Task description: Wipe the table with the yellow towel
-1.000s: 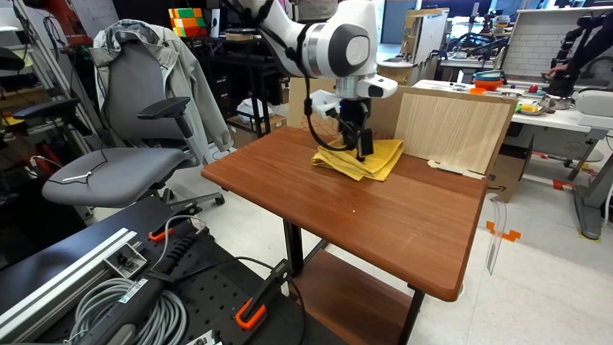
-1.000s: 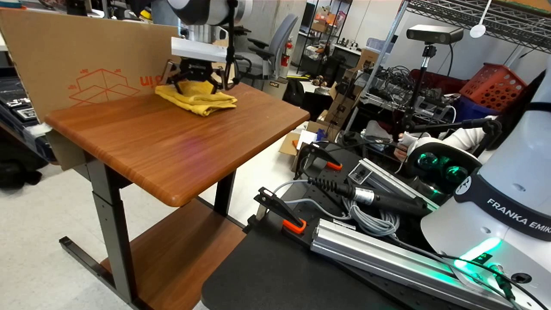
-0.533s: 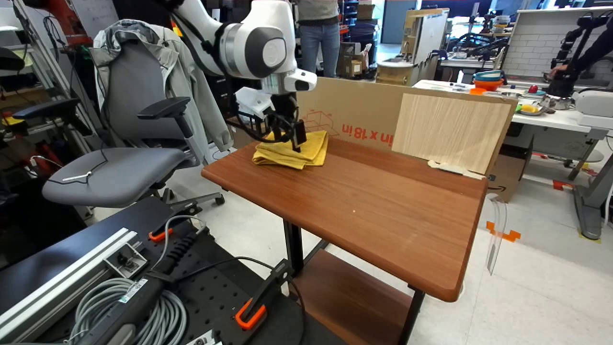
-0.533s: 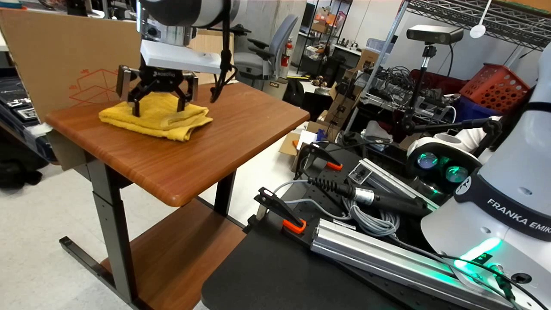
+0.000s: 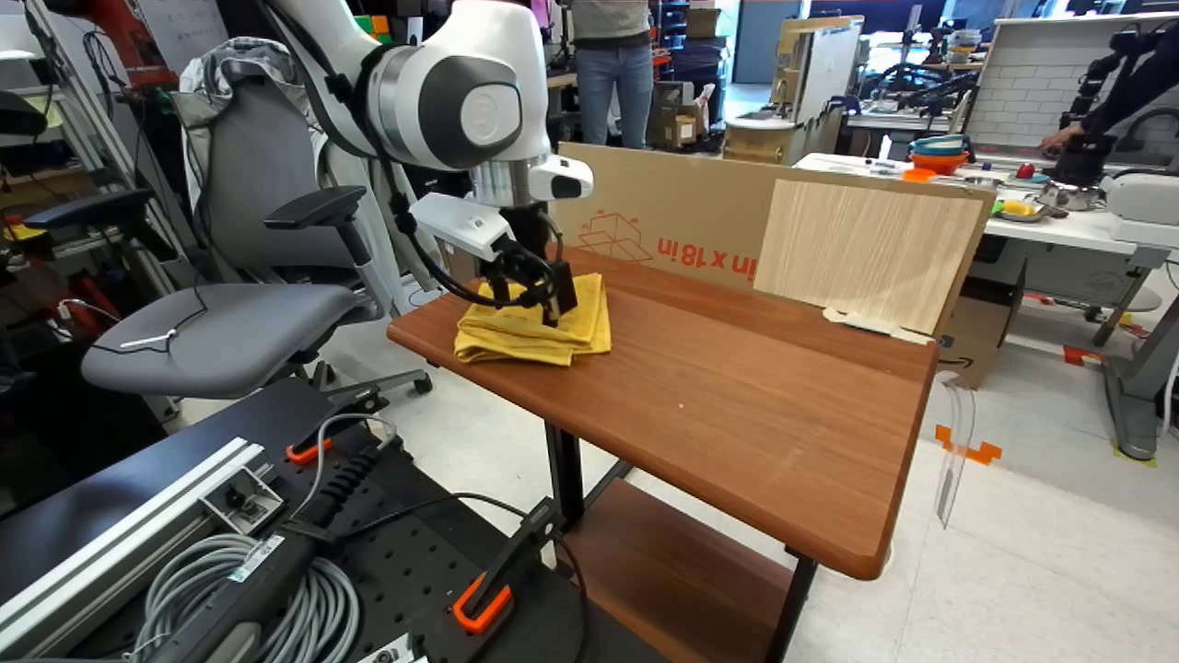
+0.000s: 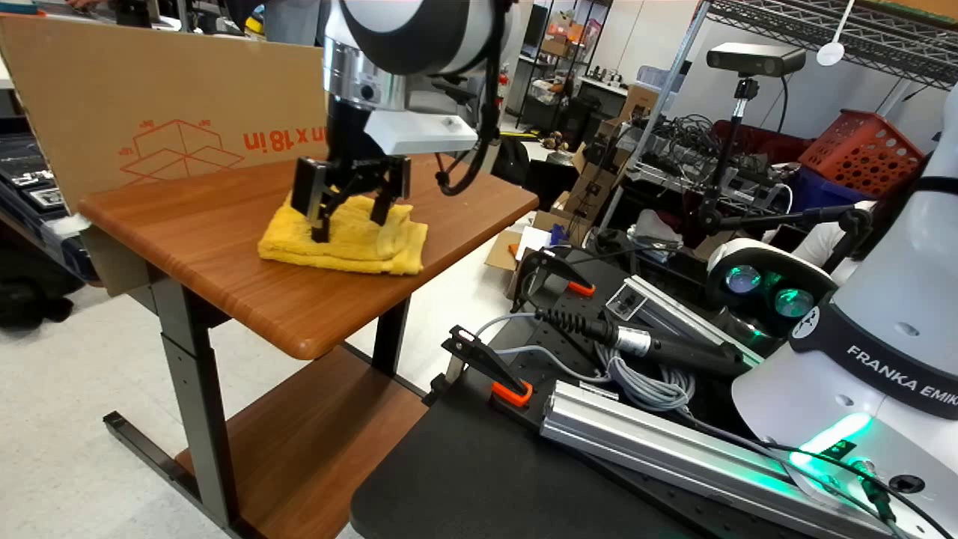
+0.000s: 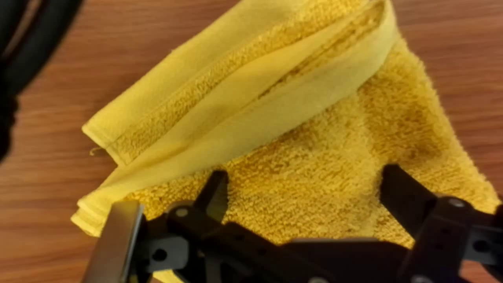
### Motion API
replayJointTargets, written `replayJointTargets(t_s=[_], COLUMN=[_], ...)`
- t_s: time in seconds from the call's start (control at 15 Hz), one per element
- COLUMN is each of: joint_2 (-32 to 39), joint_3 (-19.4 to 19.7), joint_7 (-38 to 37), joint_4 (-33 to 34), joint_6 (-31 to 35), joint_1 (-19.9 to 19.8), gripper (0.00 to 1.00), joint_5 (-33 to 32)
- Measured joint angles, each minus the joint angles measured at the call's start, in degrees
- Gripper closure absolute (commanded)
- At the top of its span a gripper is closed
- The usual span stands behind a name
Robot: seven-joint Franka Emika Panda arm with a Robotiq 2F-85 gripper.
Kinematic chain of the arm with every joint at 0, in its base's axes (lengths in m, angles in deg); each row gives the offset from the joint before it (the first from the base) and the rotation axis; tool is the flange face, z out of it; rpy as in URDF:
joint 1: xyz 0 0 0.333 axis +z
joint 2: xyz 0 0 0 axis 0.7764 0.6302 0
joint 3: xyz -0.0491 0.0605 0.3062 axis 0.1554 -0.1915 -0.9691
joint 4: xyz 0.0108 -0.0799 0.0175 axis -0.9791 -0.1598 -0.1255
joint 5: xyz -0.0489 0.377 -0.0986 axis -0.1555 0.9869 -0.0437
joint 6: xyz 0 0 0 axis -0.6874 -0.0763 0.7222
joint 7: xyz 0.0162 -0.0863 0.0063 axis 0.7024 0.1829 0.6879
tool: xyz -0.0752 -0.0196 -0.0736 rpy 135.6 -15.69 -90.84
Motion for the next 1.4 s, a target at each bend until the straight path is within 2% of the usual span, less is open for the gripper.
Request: replayJointTargets(t_s=[0.13,0.33,0.47,0.67,1.07,1.2,1.4], joint_2=[-0.7,-0.6,-0.2,1.6,2.0,-1.1,-9.5], joint_3=[2.0,7.9,11.3,14.3,14.4,12.8,10.0], joint_7=[0.5,0.5,0.5,-0.6,-2.8,-2.3,0.3], joint_4=[-1.5,-1.4,-0.4,2.2,6.6,6.8,5.1], joint_6=[-0.1,0.0,0.0,-0.1,-0.1,-0.1,-0.7], joint_1=[-2.8,-6.2,-8.6,-11.7,-13.6,-14.0,-14.9], gripper=[0.00,0.00,0.00,0.00,0.00,0.00,0.00], joint_5=[0.0,-0.3,-0.3,-0.2,0.8,2.6,6.1])
